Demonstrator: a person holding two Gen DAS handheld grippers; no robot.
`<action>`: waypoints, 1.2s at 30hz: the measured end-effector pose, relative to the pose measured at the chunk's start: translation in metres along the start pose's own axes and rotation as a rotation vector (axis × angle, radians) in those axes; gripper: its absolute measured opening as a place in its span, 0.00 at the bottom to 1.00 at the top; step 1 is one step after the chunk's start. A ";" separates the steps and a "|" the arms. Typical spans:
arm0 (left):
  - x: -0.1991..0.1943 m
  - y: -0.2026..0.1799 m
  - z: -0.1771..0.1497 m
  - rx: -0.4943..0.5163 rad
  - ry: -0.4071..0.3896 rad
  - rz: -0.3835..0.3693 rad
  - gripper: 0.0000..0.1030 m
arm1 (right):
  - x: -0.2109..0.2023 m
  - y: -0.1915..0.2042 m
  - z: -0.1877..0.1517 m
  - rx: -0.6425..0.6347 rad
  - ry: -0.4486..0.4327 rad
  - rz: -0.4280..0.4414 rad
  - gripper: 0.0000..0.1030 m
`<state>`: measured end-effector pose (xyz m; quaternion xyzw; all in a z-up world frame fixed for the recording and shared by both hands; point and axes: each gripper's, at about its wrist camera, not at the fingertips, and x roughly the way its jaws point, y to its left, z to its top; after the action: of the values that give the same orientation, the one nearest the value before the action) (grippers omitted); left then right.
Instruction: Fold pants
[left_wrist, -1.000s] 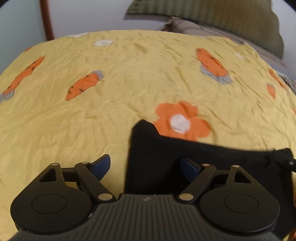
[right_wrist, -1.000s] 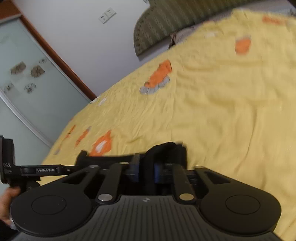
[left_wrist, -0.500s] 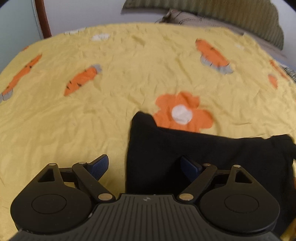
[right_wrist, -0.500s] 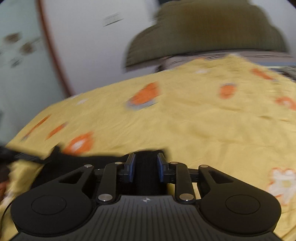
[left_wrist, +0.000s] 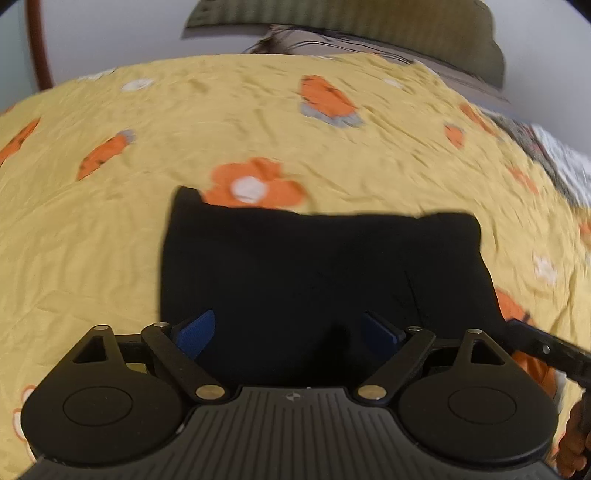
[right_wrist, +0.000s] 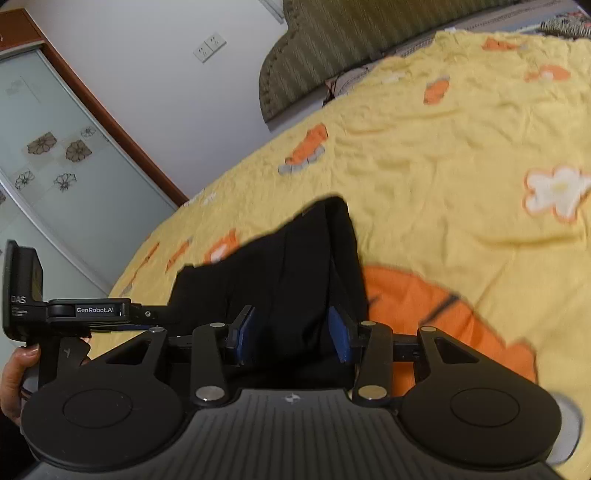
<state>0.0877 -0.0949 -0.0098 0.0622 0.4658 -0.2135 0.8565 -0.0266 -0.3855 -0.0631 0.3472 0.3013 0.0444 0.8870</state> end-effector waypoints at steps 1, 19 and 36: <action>0.004 -0.006 -0.003 0.022 0.010 0.005 0.87 | 0.002 -0.003 -0.002 0.016 0.004 0.007 0.41; -0.002 0.002 0.003 -0.080 -0.010 0.006 0.88 | -0.014 0.037 0.021 -0.238 -0.105 -0.202 0.11; 0.032 0.015 0.026 -0.030 -0.002 0.084 1.00 | 0.061 0.079 0.032 -0.516 0.055 -0.215 0.17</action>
<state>0.1299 -0.0990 -0.0231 0.0687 0.4652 -0.1702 0.8660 0.0513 -0.3270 -0.0246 0.0746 0.3391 0.0349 0.9371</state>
